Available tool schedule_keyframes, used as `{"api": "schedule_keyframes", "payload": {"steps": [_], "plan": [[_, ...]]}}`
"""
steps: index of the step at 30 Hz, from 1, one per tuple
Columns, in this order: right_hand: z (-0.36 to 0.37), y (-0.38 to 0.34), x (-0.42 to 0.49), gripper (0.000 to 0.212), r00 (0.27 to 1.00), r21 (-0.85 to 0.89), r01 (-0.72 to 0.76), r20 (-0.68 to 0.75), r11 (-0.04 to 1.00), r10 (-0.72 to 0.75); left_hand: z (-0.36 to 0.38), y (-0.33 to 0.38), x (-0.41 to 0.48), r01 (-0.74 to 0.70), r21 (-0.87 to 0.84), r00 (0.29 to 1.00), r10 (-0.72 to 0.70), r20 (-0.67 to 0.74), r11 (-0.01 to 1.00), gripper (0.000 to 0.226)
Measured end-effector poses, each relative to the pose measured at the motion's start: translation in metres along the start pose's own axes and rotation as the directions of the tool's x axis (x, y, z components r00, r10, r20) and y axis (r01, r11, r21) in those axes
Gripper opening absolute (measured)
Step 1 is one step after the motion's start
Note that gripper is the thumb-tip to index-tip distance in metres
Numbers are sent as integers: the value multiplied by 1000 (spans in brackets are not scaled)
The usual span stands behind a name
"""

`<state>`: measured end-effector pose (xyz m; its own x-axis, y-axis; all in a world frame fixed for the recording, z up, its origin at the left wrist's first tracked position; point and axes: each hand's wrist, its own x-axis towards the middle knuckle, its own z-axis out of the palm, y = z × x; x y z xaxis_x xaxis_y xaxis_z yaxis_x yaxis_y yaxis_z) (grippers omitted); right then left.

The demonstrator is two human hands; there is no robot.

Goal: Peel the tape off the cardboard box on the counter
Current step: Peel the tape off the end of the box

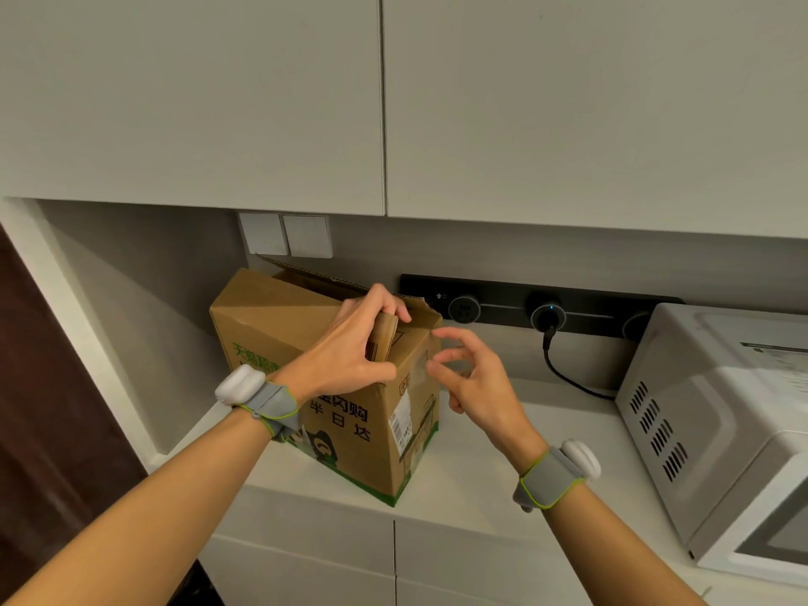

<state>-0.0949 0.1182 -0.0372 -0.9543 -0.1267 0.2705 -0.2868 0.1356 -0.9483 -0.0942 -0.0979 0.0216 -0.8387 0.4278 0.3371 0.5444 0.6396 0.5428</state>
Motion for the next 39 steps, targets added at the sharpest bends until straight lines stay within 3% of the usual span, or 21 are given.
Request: {"api": "schedule_keyframes", "payload": {"steps": [5,12,24,27,34,39], "plan": [[5,1,0,35,1000,-43,9,13,999,-8,-1,0,-6,-4,-18,1000,4,-5,1000,49],[10,24,-2,26,988,71,-156,-10,985,157,-1,-1,-6,-20,-9,1000,19,-23,1000,49],[18,38,-11,6,980,164,-199,44,966,194,4,-5,-4,-34,5,999,34,-40,999,46],[20,33,-14,13,990,140,-144,10,980,144,4,-5,-3,-37,8,999,37,-35,999,46],[20,4,-12,42,992,54,126,-6,991,-126,3,-5,-7,-96,14,991,97,-91,995,44],[13,9,8,55,983,-243,173,107,954,-151,3,-3,-11,-115,11,985,115,-127,993,42]]}}
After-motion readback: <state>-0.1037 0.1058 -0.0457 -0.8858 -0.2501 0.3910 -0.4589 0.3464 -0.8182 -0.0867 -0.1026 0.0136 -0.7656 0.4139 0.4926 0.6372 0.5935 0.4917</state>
